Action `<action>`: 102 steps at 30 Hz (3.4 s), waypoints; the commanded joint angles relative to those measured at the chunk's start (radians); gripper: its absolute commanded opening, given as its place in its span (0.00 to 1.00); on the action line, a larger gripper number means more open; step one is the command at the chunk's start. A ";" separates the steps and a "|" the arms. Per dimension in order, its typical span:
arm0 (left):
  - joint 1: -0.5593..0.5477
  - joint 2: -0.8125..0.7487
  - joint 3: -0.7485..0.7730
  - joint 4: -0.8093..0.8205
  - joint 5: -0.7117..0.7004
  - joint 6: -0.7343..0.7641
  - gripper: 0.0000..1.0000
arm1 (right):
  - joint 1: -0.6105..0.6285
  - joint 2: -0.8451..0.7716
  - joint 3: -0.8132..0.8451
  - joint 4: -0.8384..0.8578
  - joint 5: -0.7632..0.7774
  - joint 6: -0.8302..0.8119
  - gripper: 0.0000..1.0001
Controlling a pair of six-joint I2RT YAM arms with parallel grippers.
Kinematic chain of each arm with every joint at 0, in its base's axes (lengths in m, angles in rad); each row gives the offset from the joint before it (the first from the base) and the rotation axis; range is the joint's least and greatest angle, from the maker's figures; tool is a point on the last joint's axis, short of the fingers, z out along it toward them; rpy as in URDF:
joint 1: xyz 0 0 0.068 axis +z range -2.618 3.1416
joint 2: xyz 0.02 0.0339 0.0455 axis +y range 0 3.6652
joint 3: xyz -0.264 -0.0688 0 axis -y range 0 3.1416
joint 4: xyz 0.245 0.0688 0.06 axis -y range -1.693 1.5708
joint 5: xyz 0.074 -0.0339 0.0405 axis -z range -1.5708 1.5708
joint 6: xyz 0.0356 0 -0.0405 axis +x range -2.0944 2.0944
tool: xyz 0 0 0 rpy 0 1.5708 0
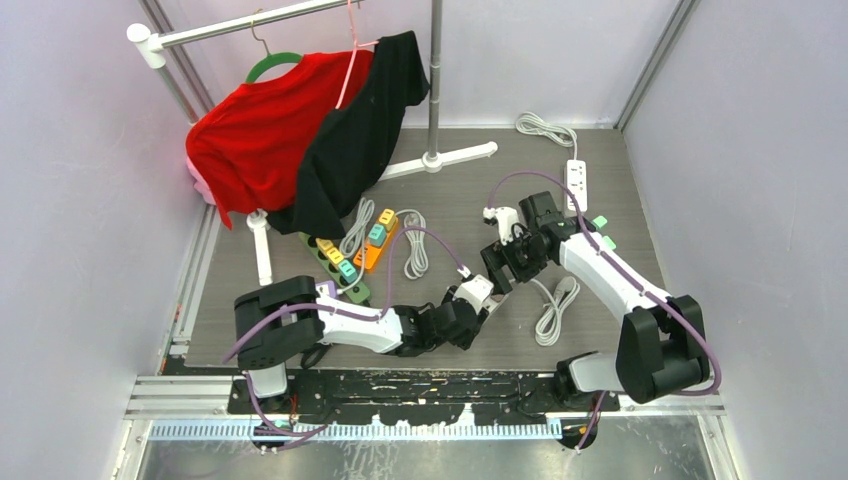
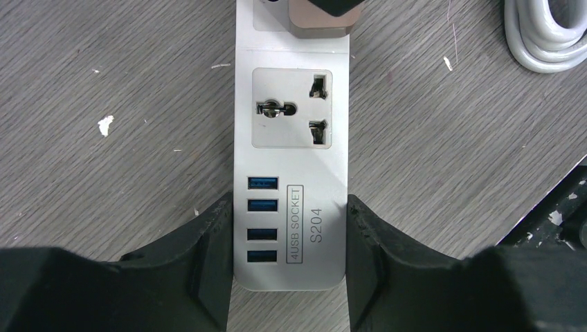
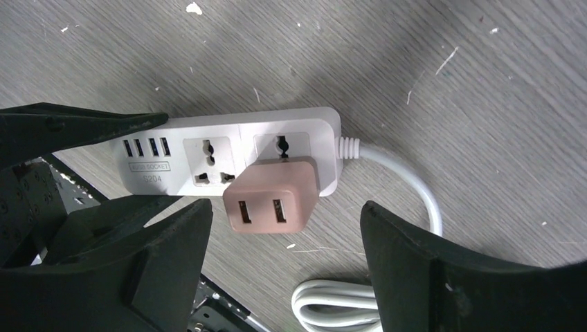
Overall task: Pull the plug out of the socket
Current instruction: Remove the plug from the socket.
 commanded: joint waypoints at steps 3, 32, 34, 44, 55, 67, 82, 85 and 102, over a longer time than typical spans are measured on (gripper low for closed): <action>-0.005 -0.013 0.006 0.040 -0.004 0.019 0.00 | 0.053 0.020 0.000 0.050 0.024 -0.004 0.73; -0.004 -0.077 -0.034 -0.042 -0.018 0.020 0.00 | 0.033 0.025 0.016 0.003 -0.062 -0.020 0.03; -0.002 -0.080 -0.036 -0.034 -0.015 0.023 0.00 | 0.059 0.032 0.016 -0.020 -0.129 -0.042 0.03; -0.002 -0.065 -0.035 -0.021 -0.005 0.032 0.00 | 0.129 0.048 0.009 0.080 0.033 0.053 0.02; 0.015 -0.068 -0.063 -0.027 -0.007 0.009 0.00 | 0.057 0.041 0.020 0.030 0.041 0.016 0.01; 0.023 -0.071 -0.056 -0.026 0.022 0.010 0.00 | 0.103 0.009 -0.020 0.107 -0.087 0.068 0.01; 0.036 -0.040 -0.062 -0.006 0.048 0.016 0.00 | 0.061 0.046 0.036 0.046 -0.003 0.052 0.01; 0.038 -0.046 -0.066 -0.010 0.051 0.013 0.00 | 0.062 0.038 0.023 0.058 0.052 0.048 0.01; 0.051 -0.013 -0.054 -0.023 0.097 0.004 0.00 | 0.085 0.006 0.022 0.058 0.037 0.034 0.01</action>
